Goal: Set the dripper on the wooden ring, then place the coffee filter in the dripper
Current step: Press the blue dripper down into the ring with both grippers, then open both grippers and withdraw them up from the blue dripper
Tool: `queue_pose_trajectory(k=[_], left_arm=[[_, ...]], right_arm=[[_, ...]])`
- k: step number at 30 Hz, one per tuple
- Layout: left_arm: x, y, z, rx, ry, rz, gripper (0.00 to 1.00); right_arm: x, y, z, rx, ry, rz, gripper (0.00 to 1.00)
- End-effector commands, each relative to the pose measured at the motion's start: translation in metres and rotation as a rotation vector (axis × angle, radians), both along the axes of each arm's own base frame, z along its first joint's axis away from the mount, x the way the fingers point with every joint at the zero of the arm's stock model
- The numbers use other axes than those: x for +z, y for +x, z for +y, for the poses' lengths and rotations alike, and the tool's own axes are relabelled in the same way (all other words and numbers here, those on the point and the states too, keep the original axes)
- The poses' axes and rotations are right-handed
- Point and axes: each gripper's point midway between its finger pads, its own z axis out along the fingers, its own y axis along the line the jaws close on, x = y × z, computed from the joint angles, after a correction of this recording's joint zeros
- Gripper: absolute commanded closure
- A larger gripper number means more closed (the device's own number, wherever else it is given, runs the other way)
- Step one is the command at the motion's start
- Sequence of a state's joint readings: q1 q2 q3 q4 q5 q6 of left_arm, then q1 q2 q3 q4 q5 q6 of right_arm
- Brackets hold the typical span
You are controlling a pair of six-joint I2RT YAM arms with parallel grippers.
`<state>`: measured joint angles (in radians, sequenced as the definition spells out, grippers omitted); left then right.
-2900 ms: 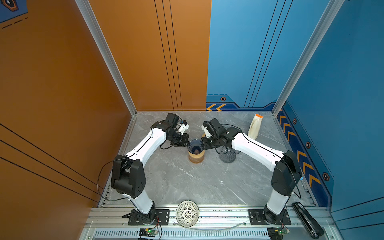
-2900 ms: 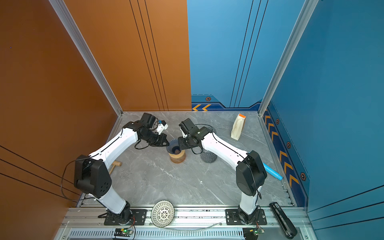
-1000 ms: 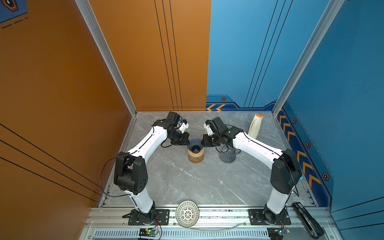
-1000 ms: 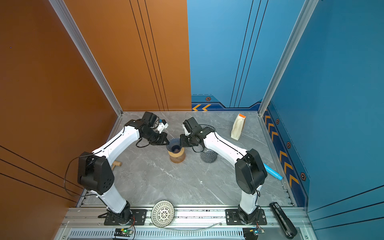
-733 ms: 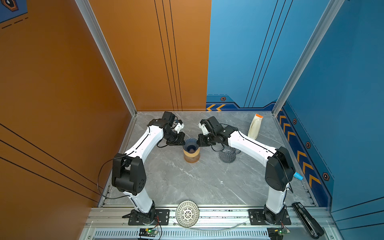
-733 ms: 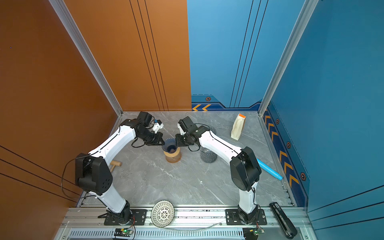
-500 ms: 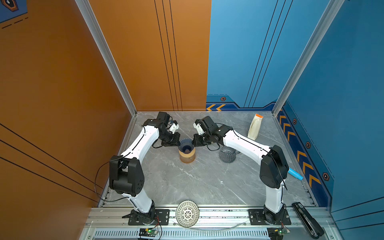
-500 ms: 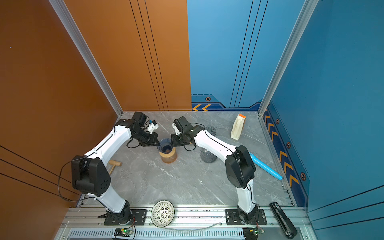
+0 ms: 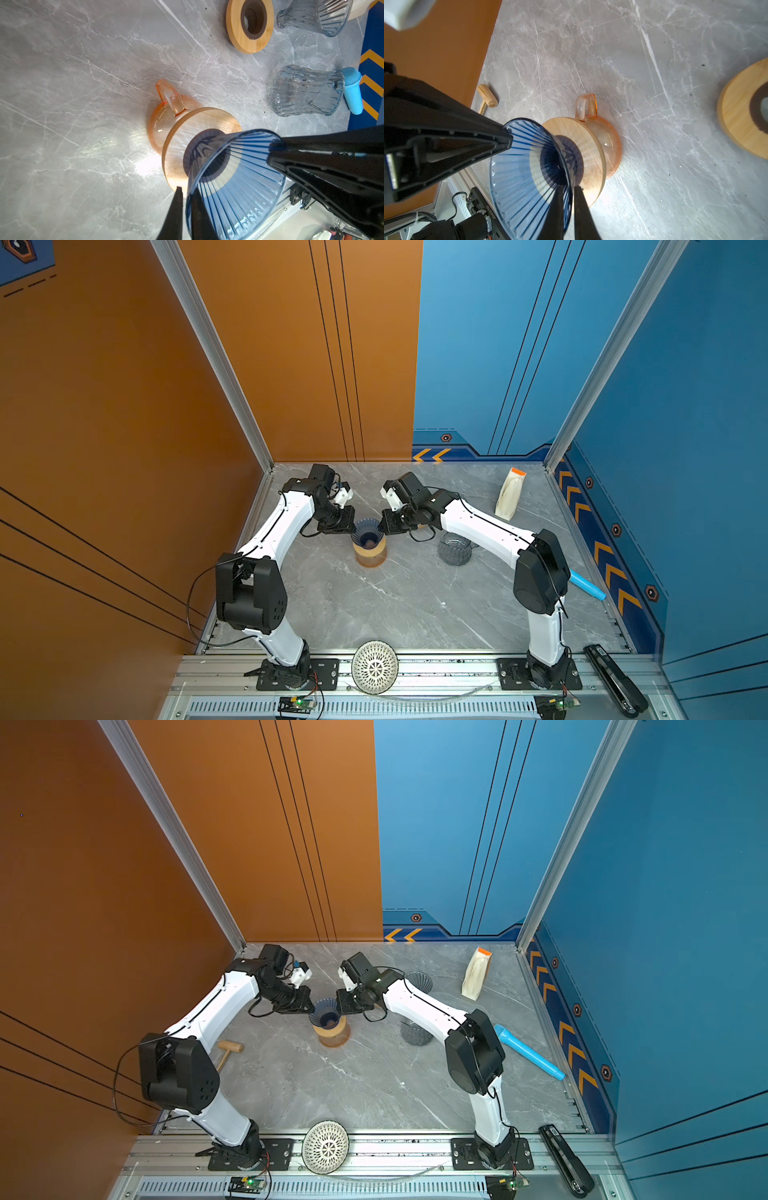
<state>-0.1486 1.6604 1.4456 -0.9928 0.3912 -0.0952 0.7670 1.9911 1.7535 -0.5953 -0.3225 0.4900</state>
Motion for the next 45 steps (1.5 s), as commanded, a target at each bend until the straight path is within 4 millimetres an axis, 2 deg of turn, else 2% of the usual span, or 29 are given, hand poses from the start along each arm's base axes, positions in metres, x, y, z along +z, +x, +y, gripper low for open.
queue_pose_trajectory(k=[1,11,16,20,23,26,29,33,37,39,45], left_arm=[[0.003,0.000,0.010,0.015,0.036,-0.003,0.83],[0.019,0.005,0.009,0.030,0.031,-0.048,0.73],[0.029,0.007,0.009,0.042,0.029,-0.073,0.61],[0.037,0.010,0.010,0.049,0.030,-0.098,0.55],[0.049,0.013,0.009,0.054,0.023,-0.130,0.50],[0.066,0.019,0.012,0.079,0.032,-0.184,0.40],[0.085,0.024,0.006,0.075,0.008,-0.257,0.31],[0.107,0.028,-0.006,0.063,-0.010,-0.319,0.27],[0.122,0.030,-0.024,0.035,-0.021,-0.363,0.24],[0.127,0.029,-0.033,0.019,-0.027,-0.375,0.23],[0.141,0.029,-0.065,-0.028,-0.080,-0.427,0.21]], right_arm=[[-0.007,-0.008,-0.008,0.015,-0.045,0.041,0.86],[0.013,-0.006,-0.011,0.020,-0.003,0.024,0.68],[0.023,-0.002,-0.013,0.011,0.006,-0.007,0.65],[0.041,-0.001,-0.014,0.017,0.026,-0.047,0.61],[0.053,-0.001,-0.017,0.018,0.040,-0.078,0.58],[0.063,-0.001,-0.021,0.016,0.059,-0.109,0.57],[0.078,-0.001,-0.029,0.013,0.073,-0.145,0.56],[0.094,0.000,-0.048,-0.017,0.063,-0.225,0.51],[0.100,-0.001,-0.069,-0.062,0.039,-0.296,0.43],[0.103,0.009,-0.093,-0.124,0.018,-0.326,0.39],[0.111,0.010,-0.146,-0.230,-0.045,-0.407,0.31]])
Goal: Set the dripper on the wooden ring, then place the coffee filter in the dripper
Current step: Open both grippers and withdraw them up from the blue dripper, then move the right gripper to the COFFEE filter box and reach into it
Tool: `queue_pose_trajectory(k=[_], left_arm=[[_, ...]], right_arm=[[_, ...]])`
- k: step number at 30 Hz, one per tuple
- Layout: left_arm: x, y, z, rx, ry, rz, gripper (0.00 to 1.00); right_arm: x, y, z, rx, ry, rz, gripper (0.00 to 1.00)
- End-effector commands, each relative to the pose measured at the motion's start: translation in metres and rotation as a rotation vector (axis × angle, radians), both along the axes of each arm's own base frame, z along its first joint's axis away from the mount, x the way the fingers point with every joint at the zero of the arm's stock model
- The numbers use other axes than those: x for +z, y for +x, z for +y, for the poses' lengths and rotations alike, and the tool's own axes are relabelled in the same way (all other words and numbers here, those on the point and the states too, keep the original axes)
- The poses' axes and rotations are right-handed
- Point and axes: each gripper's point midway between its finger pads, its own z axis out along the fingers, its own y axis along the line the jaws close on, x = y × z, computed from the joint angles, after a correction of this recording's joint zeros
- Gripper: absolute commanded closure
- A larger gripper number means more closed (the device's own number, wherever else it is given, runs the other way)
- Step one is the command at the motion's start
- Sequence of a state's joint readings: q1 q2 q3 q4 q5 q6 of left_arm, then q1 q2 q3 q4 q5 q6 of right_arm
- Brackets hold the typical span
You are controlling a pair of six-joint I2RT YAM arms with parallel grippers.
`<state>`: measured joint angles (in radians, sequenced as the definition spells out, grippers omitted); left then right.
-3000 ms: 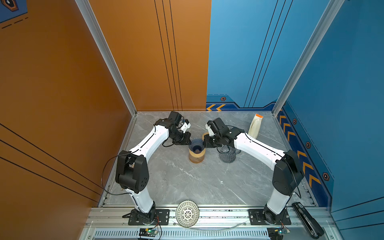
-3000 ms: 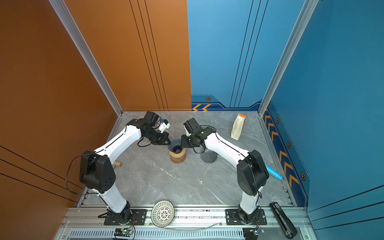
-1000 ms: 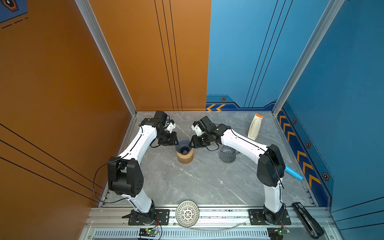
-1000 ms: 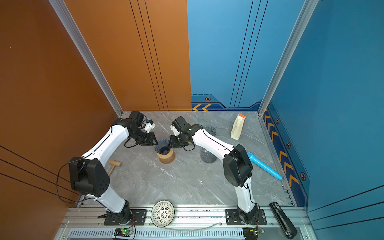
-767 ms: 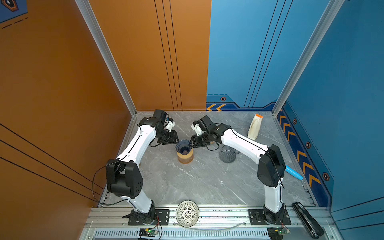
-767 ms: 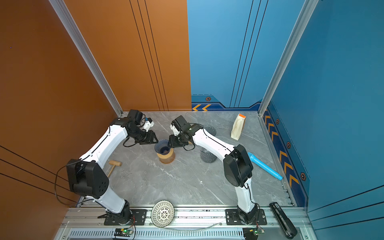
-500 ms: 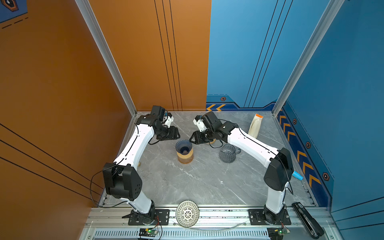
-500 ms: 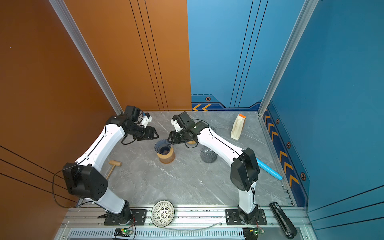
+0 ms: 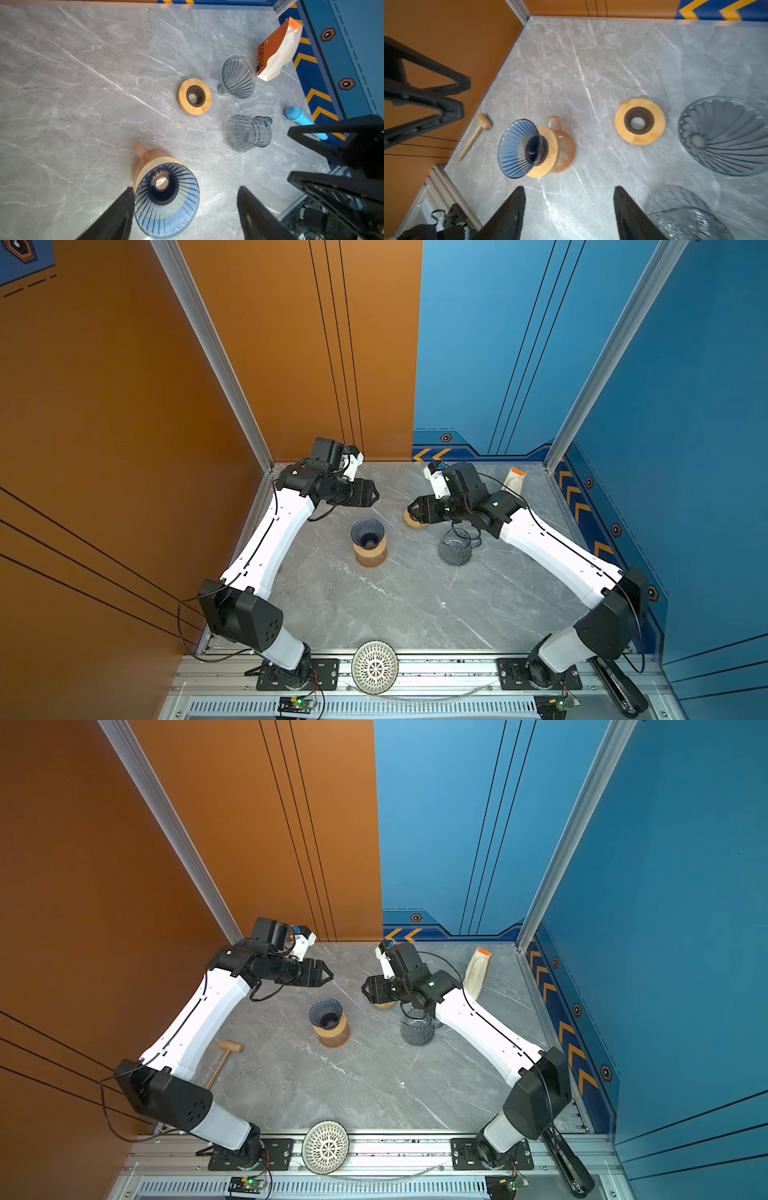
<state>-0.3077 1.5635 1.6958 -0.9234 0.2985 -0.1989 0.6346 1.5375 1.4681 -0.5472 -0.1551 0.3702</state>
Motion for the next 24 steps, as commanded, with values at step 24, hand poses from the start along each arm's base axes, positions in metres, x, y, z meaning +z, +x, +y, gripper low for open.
queue_pose_trajectory(k=[24], left_arm=[[-0.009,-0.006,-0.028,-0.051,-0.122,-0.157,0.00]], right_arm=[[-0.071,0.048,-0.280,-0.725,-0.232,0.070,0.59]])
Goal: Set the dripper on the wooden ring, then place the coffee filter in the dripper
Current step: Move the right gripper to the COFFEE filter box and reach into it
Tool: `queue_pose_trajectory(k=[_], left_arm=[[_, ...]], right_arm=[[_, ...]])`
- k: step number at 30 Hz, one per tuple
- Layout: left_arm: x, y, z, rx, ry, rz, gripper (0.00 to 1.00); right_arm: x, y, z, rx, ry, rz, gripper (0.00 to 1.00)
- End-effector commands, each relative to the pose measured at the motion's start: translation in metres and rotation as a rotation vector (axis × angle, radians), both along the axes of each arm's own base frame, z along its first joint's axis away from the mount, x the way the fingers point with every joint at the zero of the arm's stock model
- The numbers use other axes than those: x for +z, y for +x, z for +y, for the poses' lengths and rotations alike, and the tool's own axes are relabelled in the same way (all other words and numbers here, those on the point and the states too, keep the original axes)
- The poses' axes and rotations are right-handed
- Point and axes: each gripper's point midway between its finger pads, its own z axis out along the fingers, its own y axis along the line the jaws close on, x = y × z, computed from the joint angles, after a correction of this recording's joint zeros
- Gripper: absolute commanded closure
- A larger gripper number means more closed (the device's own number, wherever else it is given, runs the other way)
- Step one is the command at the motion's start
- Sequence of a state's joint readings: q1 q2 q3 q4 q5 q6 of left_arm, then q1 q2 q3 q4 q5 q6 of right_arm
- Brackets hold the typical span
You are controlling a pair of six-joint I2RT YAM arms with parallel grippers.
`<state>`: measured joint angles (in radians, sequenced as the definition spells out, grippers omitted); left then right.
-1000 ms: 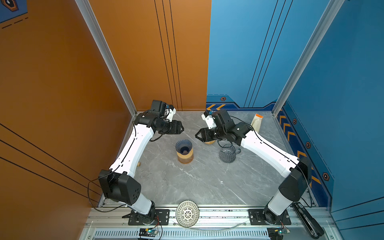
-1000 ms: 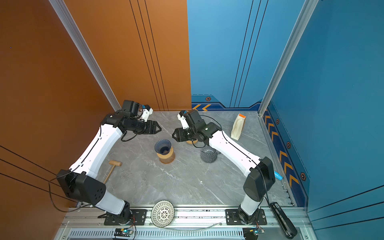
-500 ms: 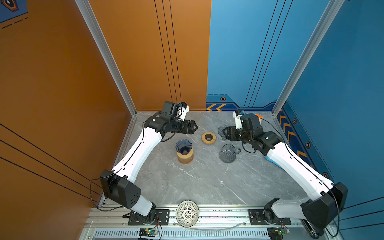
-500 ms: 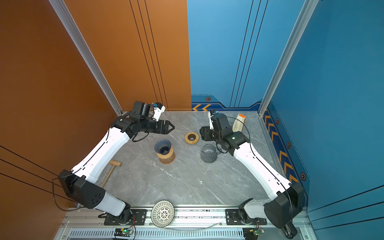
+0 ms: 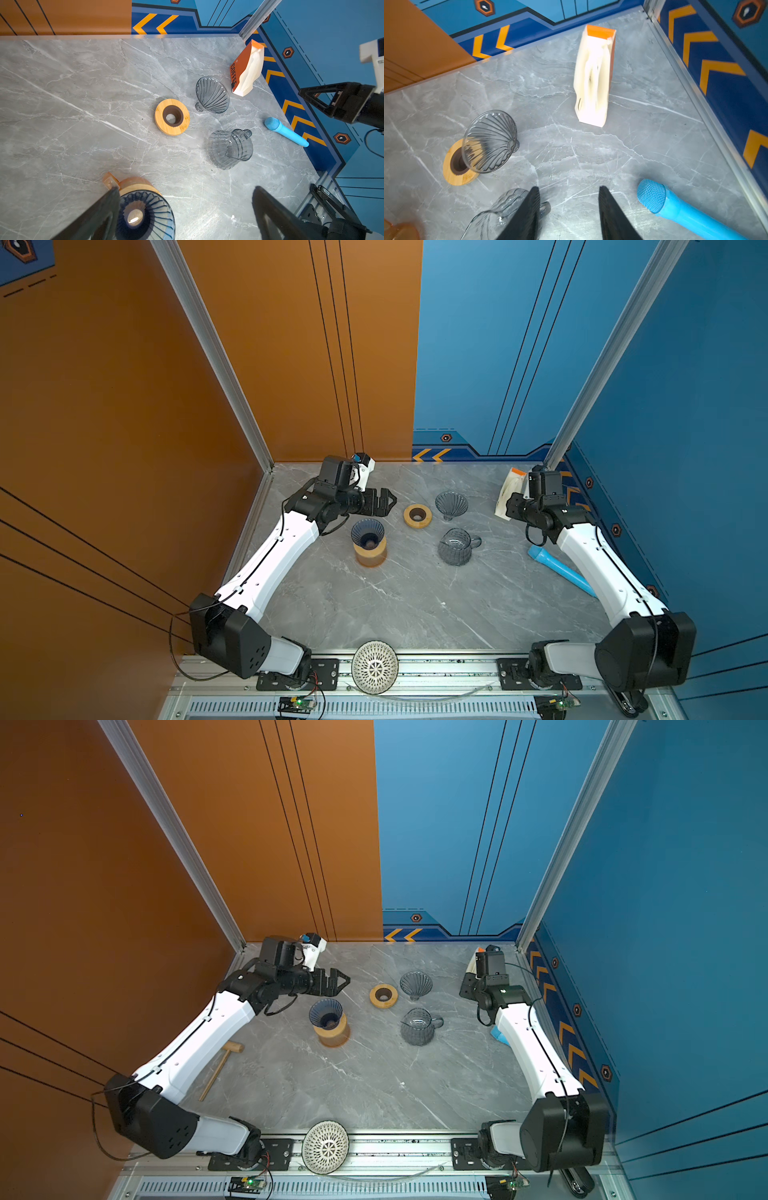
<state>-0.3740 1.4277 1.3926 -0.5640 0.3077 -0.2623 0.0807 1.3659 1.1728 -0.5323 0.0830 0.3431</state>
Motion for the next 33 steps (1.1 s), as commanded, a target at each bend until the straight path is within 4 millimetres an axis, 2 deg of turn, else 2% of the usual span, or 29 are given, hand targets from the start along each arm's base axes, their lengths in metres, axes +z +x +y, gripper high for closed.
queue_pose_trajectory(k=[1,13,28,33], left_arm=[[0.000,-0.001,0.001,-0.022,-0.016,-0.007,0.00],[-0.020,0.010,0.012,0.005,-0.014,0.045,0.00],[-0.029,0.020,0.023,0.040,-0.017,0.074,0.00],[-0.031,0.022,0.023,0.041,-0.019,0.084,0.00]], right_arm=[[-0.022,0.013,-0.013,-0.031,-0.005,0.052,0.62],[-0.070,0.064,-0.036,-0.096,-0.013,0.120,0.77],[-0.111,0.114,-0.050,-0.120,0.001,0.171,0.79],[-0.121,0.120,-0.055,-0.144,-0.020,0.195,0.80]])
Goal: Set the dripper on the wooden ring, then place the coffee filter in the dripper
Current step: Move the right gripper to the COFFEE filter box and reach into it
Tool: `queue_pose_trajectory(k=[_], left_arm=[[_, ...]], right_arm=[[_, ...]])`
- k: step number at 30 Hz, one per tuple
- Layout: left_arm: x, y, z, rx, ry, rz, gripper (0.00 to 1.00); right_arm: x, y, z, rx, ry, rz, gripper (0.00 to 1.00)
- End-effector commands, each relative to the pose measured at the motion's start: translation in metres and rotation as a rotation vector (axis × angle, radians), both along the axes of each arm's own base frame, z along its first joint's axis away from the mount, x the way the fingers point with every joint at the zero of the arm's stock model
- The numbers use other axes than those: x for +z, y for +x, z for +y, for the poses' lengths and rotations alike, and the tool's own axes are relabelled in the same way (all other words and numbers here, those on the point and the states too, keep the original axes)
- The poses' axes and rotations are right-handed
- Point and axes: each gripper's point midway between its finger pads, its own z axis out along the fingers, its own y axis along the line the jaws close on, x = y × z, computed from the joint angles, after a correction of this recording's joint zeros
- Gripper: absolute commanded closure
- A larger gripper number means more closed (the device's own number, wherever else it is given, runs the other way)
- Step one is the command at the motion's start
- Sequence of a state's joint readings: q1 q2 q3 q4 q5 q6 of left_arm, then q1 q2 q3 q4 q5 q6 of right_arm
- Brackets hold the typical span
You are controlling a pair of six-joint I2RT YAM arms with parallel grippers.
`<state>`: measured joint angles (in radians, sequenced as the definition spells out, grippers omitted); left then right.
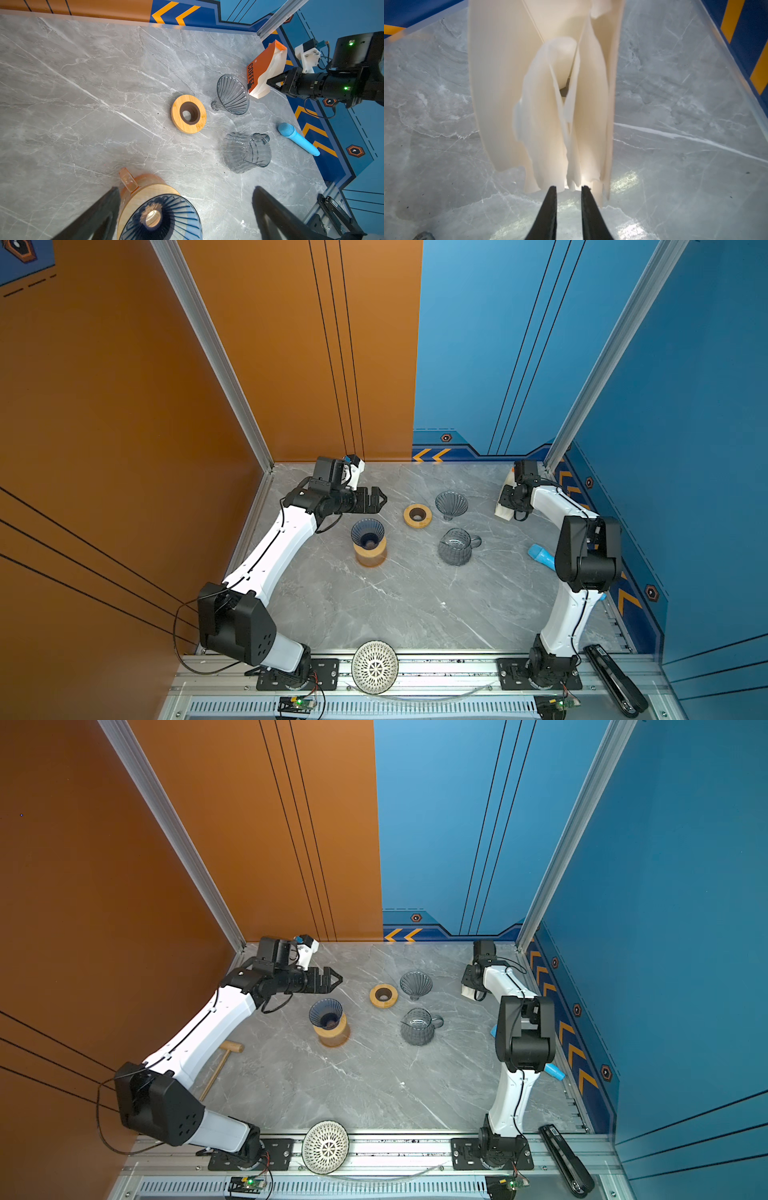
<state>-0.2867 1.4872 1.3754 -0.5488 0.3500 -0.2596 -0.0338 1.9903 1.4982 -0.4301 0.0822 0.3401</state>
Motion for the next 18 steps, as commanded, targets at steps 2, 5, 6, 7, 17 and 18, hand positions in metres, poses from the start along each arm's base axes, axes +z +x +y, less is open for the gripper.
queue_pose_trajectory(k=[2,5,6,7,17,18], left_arm=[[-0.006,0.002,0.001,-0.008,-0.014,0.022,0.00],[-0.006,0.004,0.003,0.002,-0.014,0.025,0.00],[-0.006,0.005,0.004,0.004,-0.015,0.026,0.00],[-0.007,0.005,0.005,0.006,-0.015,0.027,0.00],[-0.012,0.006,0.006,0.009,-0.014,0.049,0.00],[-0.012,0.007,0.006,0.007,-0.015,0.051,0.00]], right_arm=[[-0.002,0.007,-0.007,-0.035,-0.026,0.005,0.80],[-0.006,0.007,-0.011,-0.039,-0.069,0.022,0.81],[-0.008,0.008,-0.013,-0.041,-0.081,0.030,0.81],[-0.010,0.008,-0.013,-0.038,-0.083,0.035,0.82],[-0.024,0.011,-0.017,0.030,-0.127,0.078,0.90],[-0.024,0.011,-0.017,0.040,-0.135,0.081,0.91]])
